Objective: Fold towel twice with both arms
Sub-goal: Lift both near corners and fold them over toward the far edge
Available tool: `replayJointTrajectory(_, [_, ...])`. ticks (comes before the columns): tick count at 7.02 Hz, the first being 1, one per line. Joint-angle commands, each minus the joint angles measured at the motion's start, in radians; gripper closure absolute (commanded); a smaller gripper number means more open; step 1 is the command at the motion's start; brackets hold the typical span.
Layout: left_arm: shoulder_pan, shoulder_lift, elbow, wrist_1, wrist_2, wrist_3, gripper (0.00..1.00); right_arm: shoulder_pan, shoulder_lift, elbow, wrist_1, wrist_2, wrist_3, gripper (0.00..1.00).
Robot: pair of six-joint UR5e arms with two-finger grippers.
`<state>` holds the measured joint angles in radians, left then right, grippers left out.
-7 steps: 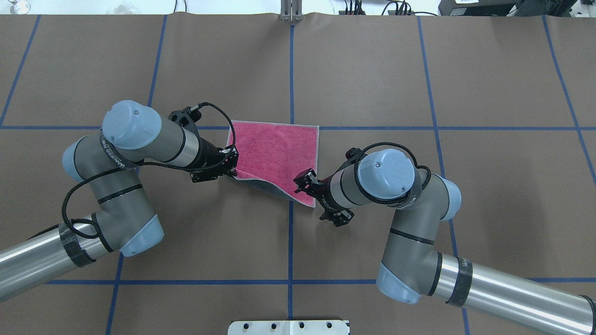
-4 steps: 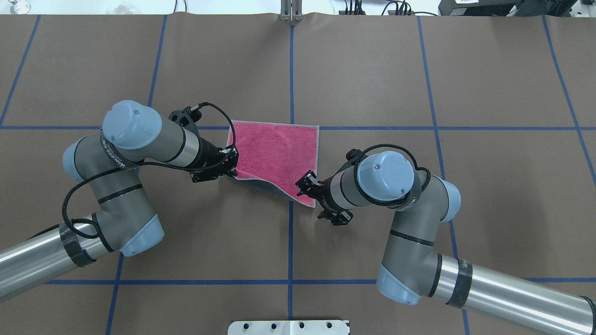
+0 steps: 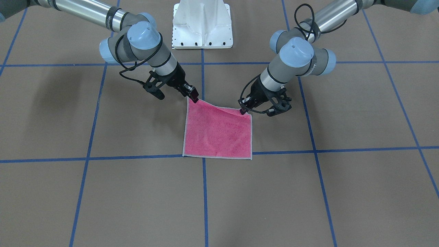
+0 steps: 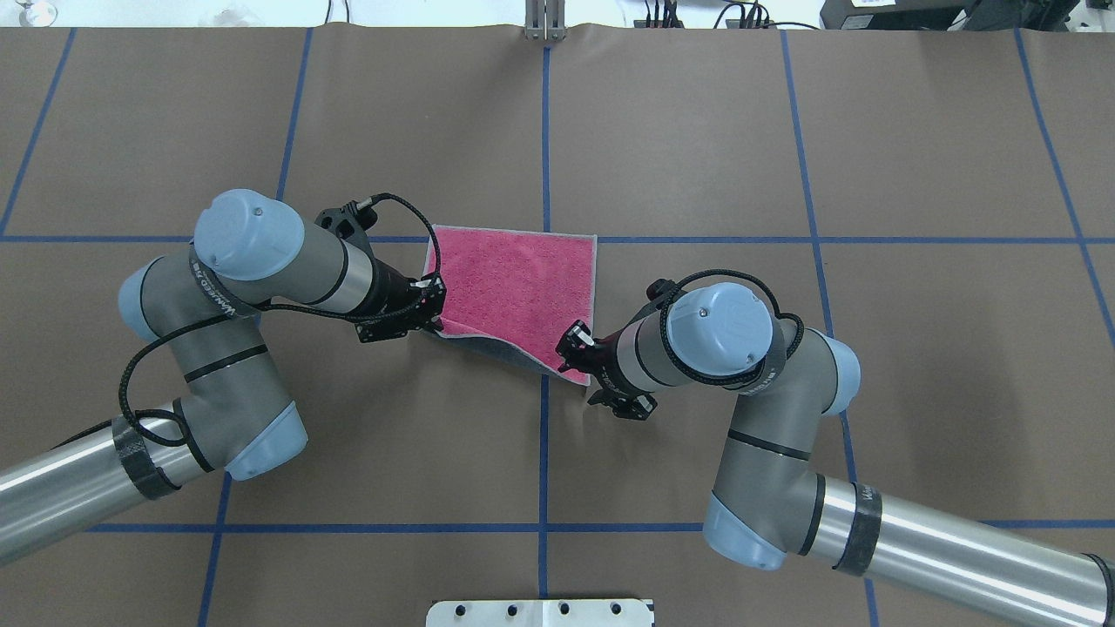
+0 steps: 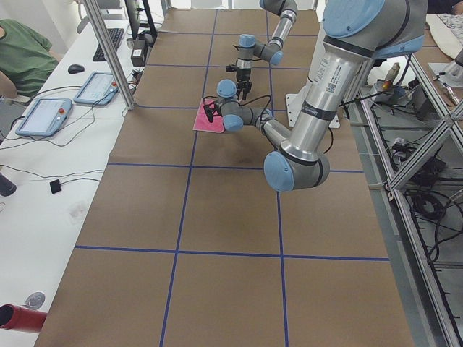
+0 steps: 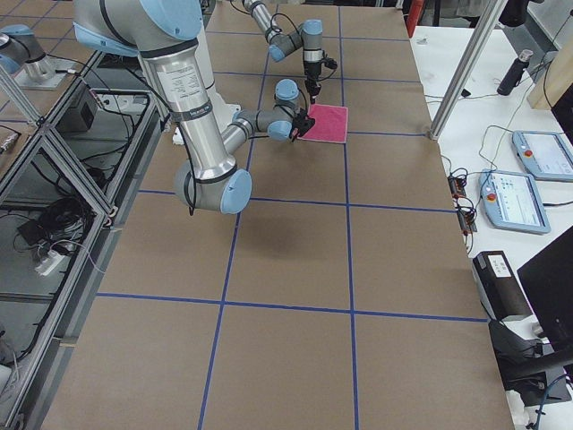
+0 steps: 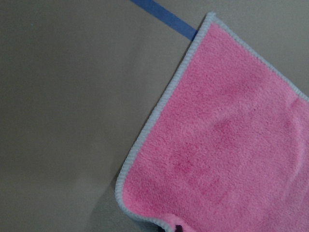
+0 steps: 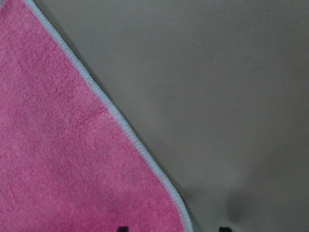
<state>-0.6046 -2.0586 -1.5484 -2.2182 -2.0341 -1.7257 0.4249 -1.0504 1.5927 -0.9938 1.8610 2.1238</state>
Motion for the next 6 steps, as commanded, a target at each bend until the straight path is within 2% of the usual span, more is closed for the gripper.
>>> replayJointTrajectory(1, [0.000,-0.002,0.001,0.000,-0.002,0.000,1.00,0.000,0.000,0.003,0.001,0.003,-0.005,1.00])
replayJointTrajectory(6, [-0.010,-0.003,-0.001,0.000,-0.003,0.000,1.00,0.060,0.004,0.004,0.001,-0.002,-0.038,1.00])
